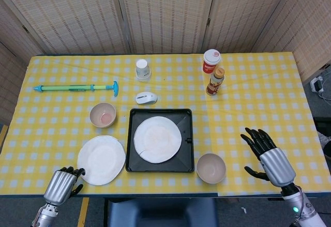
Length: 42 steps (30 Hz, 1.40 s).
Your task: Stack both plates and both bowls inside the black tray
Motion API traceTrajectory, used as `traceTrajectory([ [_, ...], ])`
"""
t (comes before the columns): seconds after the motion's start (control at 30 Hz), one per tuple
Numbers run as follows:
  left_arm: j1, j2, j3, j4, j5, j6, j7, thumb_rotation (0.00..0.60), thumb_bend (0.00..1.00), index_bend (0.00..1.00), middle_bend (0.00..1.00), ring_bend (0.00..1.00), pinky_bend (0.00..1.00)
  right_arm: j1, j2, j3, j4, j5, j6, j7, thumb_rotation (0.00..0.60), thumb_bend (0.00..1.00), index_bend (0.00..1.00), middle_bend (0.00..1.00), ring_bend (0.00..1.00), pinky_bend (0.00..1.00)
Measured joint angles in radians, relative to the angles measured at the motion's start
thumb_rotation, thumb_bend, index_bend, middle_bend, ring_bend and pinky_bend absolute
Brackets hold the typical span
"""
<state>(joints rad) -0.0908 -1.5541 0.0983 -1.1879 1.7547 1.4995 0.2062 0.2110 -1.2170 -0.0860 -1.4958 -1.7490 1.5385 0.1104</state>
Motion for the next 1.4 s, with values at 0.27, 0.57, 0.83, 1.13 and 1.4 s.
traceTrajectory([
  [0.27,-0.011,-0.039,0.016,0.057,0.009,-0.017,0.001,0.6,0.23,0.5,0.99,0.87,0.92,-0.006,0.005,0.006,-0.004,-0.005,-0.003,0.003,0.6,0.22,0.0,0.0,0.0,0.05],
  [0.57,-0.017,-0.057,0.024,0.081,0.01,-0.019,-0.002,0.6,0.23,0.51,1.0,0.93,0.97,-0.008,0.004,0.012,-0.005,-0.004,-0.016,0.002,0.6,0.22,0.0,0.0,0.0,0.05],
  [0.83,-0.024,-0.099,0.018,0.137,0.013,-0.002,-0.033,0.6,0.23,0.54,1.0,0.94,0.99,-0.01,0.002,0.018,-0.005,0.0,-0.025,-0.002,0.6,0.22,0.0,0.0,0.0,0.05],
  [1.13,-0.042,-0.156,0.016,0.217,0.015,-0.004,-0.07,0.6,0.23,0.55,1.0,0.95,0.99,-0.012,0.003,0.026,-0.005,0.004,-0.029,-0.001,0.6,0.22,0.0,0.0,0.0,0.05],
  [1.4,-0.051,-0.185,0.017,0.262,0.02,0.016,-0.105,0.6,0.33,0.59,1.0,0.95,0.99,-0.013,0.006,0.032,-0.004,0.008,-0.033,0.003,0.6,0.22,0.0,0.0,0.0,0.05],
])
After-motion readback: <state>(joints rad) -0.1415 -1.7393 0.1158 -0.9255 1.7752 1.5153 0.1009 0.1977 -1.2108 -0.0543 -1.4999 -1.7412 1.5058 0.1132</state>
